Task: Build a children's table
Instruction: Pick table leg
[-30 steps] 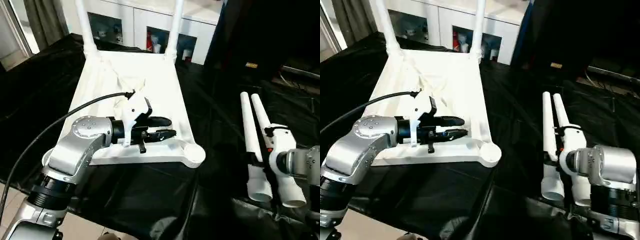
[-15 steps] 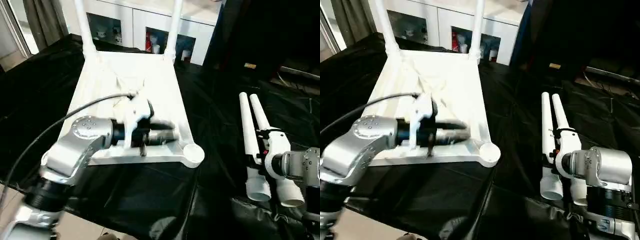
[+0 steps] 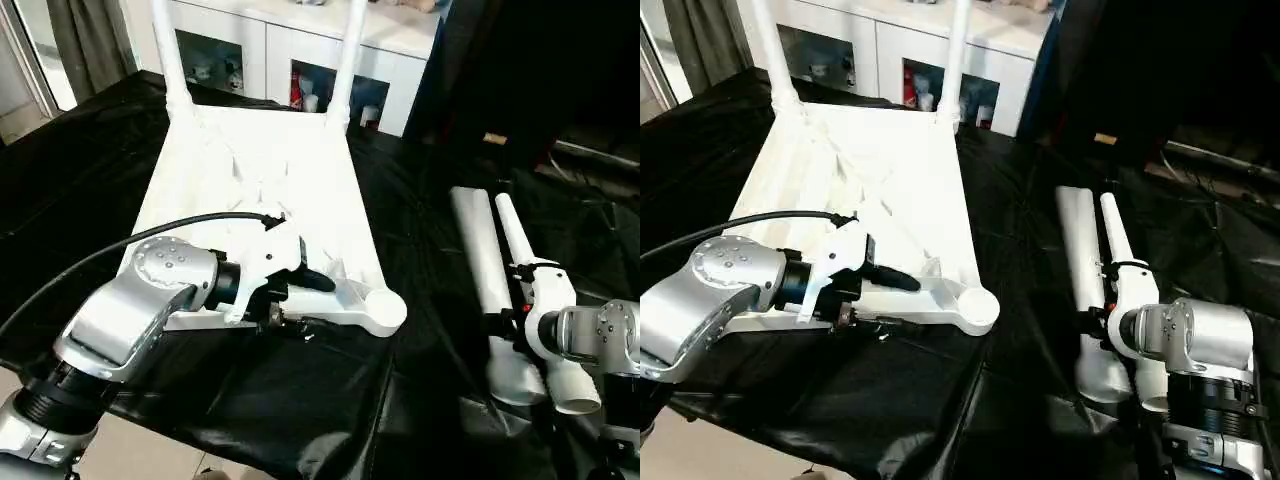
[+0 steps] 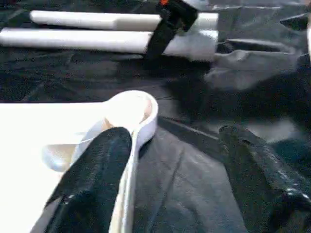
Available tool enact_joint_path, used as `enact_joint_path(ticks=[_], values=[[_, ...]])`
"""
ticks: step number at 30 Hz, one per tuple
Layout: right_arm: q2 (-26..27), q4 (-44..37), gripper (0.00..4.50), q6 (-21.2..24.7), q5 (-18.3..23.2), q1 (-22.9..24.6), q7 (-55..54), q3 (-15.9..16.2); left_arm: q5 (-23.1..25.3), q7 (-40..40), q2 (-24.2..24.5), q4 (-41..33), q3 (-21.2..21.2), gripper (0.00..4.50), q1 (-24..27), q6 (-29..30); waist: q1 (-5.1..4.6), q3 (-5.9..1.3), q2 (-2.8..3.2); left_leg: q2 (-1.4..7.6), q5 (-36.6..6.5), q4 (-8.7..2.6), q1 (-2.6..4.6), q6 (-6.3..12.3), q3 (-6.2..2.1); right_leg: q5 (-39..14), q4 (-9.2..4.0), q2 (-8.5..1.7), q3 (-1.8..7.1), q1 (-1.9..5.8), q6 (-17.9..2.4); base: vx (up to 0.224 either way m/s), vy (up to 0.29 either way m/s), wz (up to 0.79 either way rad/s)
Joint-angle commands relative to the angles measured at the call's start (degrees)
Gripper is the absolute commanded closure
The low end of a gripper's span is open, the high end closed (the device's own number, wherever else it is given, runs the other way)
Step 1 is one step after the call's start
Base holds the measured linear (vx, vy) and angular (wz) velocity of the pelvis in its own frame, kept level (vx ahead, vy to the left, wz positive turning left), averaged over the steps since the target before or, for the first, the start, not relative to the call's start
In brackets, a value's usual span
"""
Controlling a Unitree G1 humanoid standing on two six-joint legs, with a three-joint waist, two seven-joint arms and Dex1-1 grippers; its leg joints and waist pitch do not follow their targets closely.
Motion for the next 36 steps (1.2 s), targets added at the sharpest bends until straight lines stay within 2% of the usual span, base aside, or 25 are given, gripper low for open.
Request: enact_joint_path(ticks=[1,2,4,7,8,10,12,13,14,15,16,17,18,19,20,21,24,25,28,30,32,36], values=[[0.5,2.1,2.45,0.1,1.1,0.2,0.2,-0.2,0.8,2.4,-1.2,-1.3,0.8,0.96,0.9,-1.7,0.23,-3.31,0.46,-0.71,-8.2,-3.79,-0.33,-2.62,1.03,-14.0,-4.31,-1.04,1.43,3.09,-7.4,0.000,0.000,0.00],[0.4,2.4,2.59,-0.1,1.1,0.0,0.2,-0.2,0.8,3.9,-2.0,-1.3,1.8,0.78,1.3,-2.3,0.26,-3.30,0.54,-0.69,-8.4,-3.80,-0.33,-2.69,1.04,-14.0,-4.32,-1.06,1.43,3.07,-7.5,0.000,0.000,0.00],[0.4,2.6,2.62,-0.2,1.1,-0.2,0.2,-0.2,0.8,4.8,-2.6,-1.2,2.5,0.73,1.5,-2.7,0.30,-3.40,0.56,-0.72,-8.4,-3.78,-0.30,-2.69,1.02,-14.1,-4.37,-1.05,1.40,3.05,-7.5,0.000,0.000,0.00],[0.9,1.9,2.64,-0.6,1.6,-1.2,-0.2,-2.2,1.3,7.2,-3.6,-0.6,3.7,0.38,1.9,-4.4,0.24,-3.43,0.52,-0.82,-8.8,-3.74,-0.35,-2.58,1.00,-13.9,-4.45,-0.93,1.39,3.07,-7.3,0.000,0.000,0.00],[1.4,1.3,2.64,-1.1,2.0,-1.6,-0.4,-3.3,1.2,7.5,-3.8,0.0,3.9,0.38,1.5,-4.0,0.16,-3.42,0.73,-0.82,-9.1,-3.75,-0.31,-2.68,1.00,-13.9,-4.45,-0.88,1.39,3.01,-7.3,0.000,0.000,0.00],[3.6,-1.0,2.64,-4.0,3.8,-3.1,-0.6,-6.8,0.1,8.0,-5.3,2.4,5.4,0.24,0.4,-5.1,0.03,-3.47,0.95,-0.91,-9.2,-3.73,-0.32,-2.67,1.05,-13.7,-4.46,-0.87,1.41,2.90,-7.4,0.000,0.000,0.00],[5.6,-3.2,2.64,-8.6,5.6,-4.1,-0.5,-8.9,0.1,13.6,-10.2,7.4,8.4,0.03,-2.0,-8.2,-0.10,-3.65,1.11,-0.89,-9.0,-3.65,-0.38,-2.57,1.01,-13.0,-4.34,-0.82,1.38,3.03,-8.0,0.000,0.000,0.00],[6.4,-3.8,2.64,-10.4,6.5,-4.3,-0.1,-9.6,0.5,16.0,-11.9,9.5,9.2,0.00,-3.3,-8.0,0.02,-3.69,1.08,-0.82,-9.4,-3.44,-0.08,-2.28,1.12,-12.4,-4.45,-0.83,1.41,2.83,-8.5,0.000,0.000,0.00],[6.6,-4.6,2.64,-12.3,7.1,-4.0,1.0,-8.8,-0.2,17.4,-13.3,12.2,10.0,0.00,-5.5,-5.3,0.19,-3.85,1.70,-0.80,-8.6,-3.44,-0.08,-2.09,1.06,-10.8,-4.06,-0.92,1.44,3.03,-9.0,0.000,0.000,0.00],[6.6,-5.0,2.64,-13.3,7.4,-3.8,1.9,-8.1,-0.9,18.0,-13.9,13.9,10.3,0.00,-6.9,-3.2,0.35,-3.74,1.50,-0.91,-8.2,-3.41,0.01,-1.63,1.19,-9.5,-4.23,-0.77,1.45,2.92,-9.2,0.000,0.000,0.00],[7.1,-5.3,2.64,-14.1,8.7,-4.0,3.4,-8.0,-3.0,20.1,-16.5,17.1,12.5,0.00,-9.7,-1.3,0.39,-3.72,1.12,-0.96,-7.8,-3.47,-0.21,-1.42,1.09,-9.4,-4.14,-0.75,1.41,3.17,-9.2,0.000,0.000,0.00],[7.5,-5.5,2.64,-14.4,9.5,-4.3,4.4,-8.0,-4.4,21.7,-18.3,19.3,14.0,0.00,-11.6,-0.5,0.73,-3.71,1.08,-1.15,-8.0,-3.32,-0.26,-1.18,1.14,-11.3,-4.40,-0.89,1.38,3.30,-9.0,0.000,0.000,0.00],[8.0,-5.8,2.64,-14.4,10.6,-4.7,5.6,-8.2,-5.6,23.3,-20.0,21.2,15.5,0.00,-13.4,0.3,0.62,-3.81,0.56,-1.04,-7.3,-3.39,-0.50,-0.97,1.05,-10.8,-4.20,-0.96,1.36,3.57,-9.3,0.000,0.000,0.00],[8.9,-7.0,2.64,-14.7,12.9,-5.2,8.3,-8.2,-7.1,25.6,-22.0,23.6,17.4,0.00,-15.8,1.9,0.94,-3.85,0.41,-1.13,-6.1,-3.30,-0.52,-0.48,1.15,-9.7,-4.02,-0.93,1.36,3.48,-9.5,0.000,0.000,0.00],[9.7,-8.3,2.64,-14.8,15.0,-5.4,10.8,-8.0,-8.3,26.8,-23.4,25.1,18.7,0.00,-17.4,3.0,1.03,-3.90,0.59,-0.96,-6.0,-3.25,-0.37,-0.14,1.04,-8.7,-3.97,-1.09,1.38,3.44,-9.9,0.000,0.000,0.00],[10.6,-9.8,2.64,-14.9,17.3,-5.6,13.3,-7.9,-9.8,27.4,-24.6,26.3,19.7,0.00,-18.9,4.5,1.00,-4.01,0.49,-1.02,-5.1,-3.18,-0.63,0.76,1.06,-6.4,-3.81,-1.10,1.34,3.69,-10.6,0.000,0.000,0.00],[12.4,-12.5,2.64,-15.6,21.7,-5.6,16.9,-7.2,-13.0,26.3,-27.3,27.4,21.2,0.00,-21.3,6.9,1.10,-4.01,0.69,-0.93,-2.9,-3.17,-0.64,1.80,1.07,-3.2,-3.60,-1.21,1.34,3.82,-12.0,0.000,0.000,0.00],[12.6,-13.0,2.64,-16.1,22.5,-5.5,17.7,-6.5,-13.7,26.0,-28.0,27.6,21.4,0.00,-21.8,7.6,1.33,-4.03,0.62,-0.89,-1.7,-3.12,-0.55,2.45,1.11,-0.9,-3.45,-1.11,1.34,3.83,-13.1,0.000,0.000,0.00],[13.0,-13.9,2.64,-16.6,23.8,-5.2,18.7,-5.4,-14.4,26.3,-29.1,28.8,22.0,0.00,-23.0,8.8,1.61,-3.88,0.66,-0.94,-2.5,-3.22,-0.40,2.40,1.22,-2.0,-3.72,-1.09,1.36,3.82,-13.0,0.000,0.000,0.00],[13.5,-14.7,2.64,-16.4,24.8,-5.2,19.0,-4.9,-15.0,27.1,-30.2,30.4,22.7,0.00,-24.0,10.1,1.75,-3.71,0.83,-0.93,-4.5,-3.38,-0.32,1.51,1.19,-5.6,-4.13,-1.20,1.32,3.75,-12.2,0.000,0.000,0.00],[14.0,-15.1,2.64,-16.5,24.8,-4.9,19.6,-4.1,-16.2,27.9,-31.6,30.8,23.6,0.00,-24.3,10.8,1.87,-3.63,0.92,-0.84,-6.5,-3.59,-0.30,0.31,1.01,-9.7,-4.51,-1.31,1.27,3.68,-10.6,0.000,0.000,0.00],[13.5,-14.5,2.64,-17.8,24.6,-4.3,19.8,-2.6,-19.8,28.0,-32.6,29.2,25.3,0.00,-24.3,13.5,2.00,-3.65,0.72,-0.81,-6.5,-3.64,-0.45,-0.44,0.95,-10.6,-4.56,-1.42,1.23,3.64,-10.1,0.000,0.000,0.00]])
